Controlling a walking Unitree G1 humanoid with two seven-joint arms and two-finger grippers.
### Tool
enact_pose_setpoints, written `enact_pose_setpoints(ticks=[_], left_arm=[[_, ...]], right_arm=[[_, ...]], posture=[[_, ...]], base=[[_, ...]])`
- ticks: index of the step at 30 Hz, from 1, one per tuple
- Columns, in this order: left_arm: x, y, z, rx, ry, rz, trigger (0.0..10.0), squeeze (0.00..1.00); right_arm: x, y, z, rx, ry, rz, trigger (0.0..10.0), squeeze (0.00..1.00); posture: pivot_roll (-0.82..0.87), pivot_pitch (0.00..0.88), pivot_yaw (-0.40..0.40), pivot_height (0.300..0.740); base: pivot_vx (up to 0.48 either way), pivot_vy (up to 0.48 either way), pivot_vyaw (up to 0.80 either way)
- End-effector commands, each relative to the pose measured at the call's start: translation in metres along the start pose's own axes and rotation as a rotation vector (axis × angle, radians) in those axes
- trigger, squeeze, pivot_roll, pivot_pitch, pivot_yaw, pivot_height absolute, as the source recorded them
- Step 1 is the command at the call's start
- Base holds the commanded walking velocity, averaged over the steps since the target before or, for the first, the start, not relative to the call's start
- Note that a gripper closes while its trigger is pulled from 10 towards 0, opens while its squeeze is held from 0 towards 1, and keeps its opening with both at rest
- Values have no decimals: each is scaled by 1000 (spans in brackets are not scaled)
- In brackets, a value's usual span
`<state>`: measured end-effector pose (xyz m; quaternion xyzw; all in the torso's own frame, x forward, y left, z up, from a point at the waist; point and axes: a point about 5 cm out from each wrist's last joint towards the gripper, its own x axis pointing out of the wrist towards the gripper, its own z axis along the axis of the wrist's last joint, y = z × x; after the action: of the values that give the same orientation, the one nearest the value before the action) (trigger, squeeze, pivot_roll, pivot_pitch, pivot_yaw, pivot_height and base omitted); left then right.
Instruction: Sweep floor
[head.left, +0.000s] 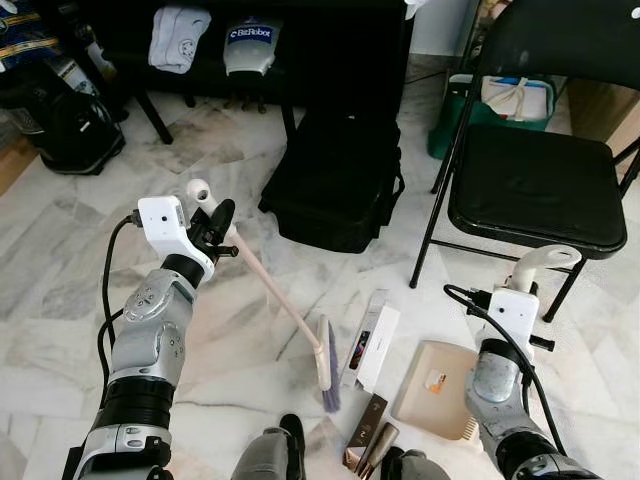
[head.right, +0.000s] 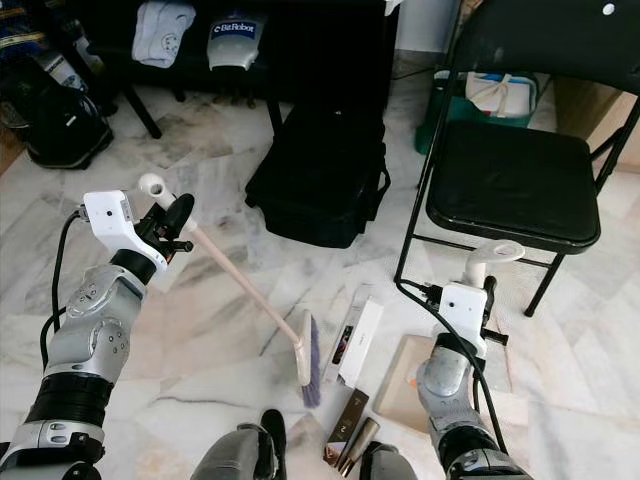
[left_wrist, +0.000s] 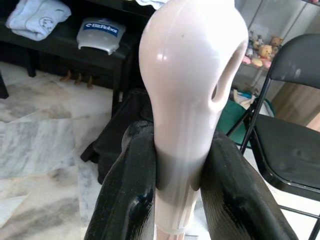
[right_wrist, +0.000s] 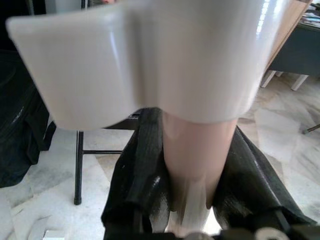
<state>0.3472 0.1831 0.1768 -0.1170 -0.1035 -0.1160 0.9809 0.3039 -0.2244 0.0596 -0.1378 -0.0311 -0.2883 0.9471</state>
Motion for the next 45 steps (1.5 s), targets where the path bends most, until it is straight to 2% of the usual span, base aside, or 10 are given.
enact_pose_setpoints(ticks=[1, 17, 25, 31, 35, 45], left_arm=[[-1, 3, 5, -9, -30, 1, 10000, 0], [0, 3, 9, -20, -50, 2, 10000, 0], [1, 2, 10, -18, -56, -2, 10000, 0], [2, 1, 10, -19, -58, -6, 10000, 0], [2, 1, 9, -20, -56, -5, 10000, 0], [1, 1, 8, -30, -56, -3, 10000, 0]], right_arm=[[-1, -6, -6, -6, 28, -17, 10000, 0], [17, -19, 12, -18, -76, -72, 10000, 0], [21, -10, 24, 31, -116, -24, 10000, 0], [20, 1, 23, 134, -55, 44, 10000, 0], [16, 8, 22, 150, -41, 103, 10000, 0], [12, 10, 15, 140, -12, 147, 10000, 0]], posture=[[186, 209, 98, 740], [183, 209, 98, 740], [180, 207, 98, 740], [178, 210, 96, 740], [175, 211, 95, 740], [172, 211, 93, 740]], base=[[0, 0, 0], [0, 0, 0], [0, 0, 0], [0, 0, 0], [0, 0, 0], [0, 0, 0]])
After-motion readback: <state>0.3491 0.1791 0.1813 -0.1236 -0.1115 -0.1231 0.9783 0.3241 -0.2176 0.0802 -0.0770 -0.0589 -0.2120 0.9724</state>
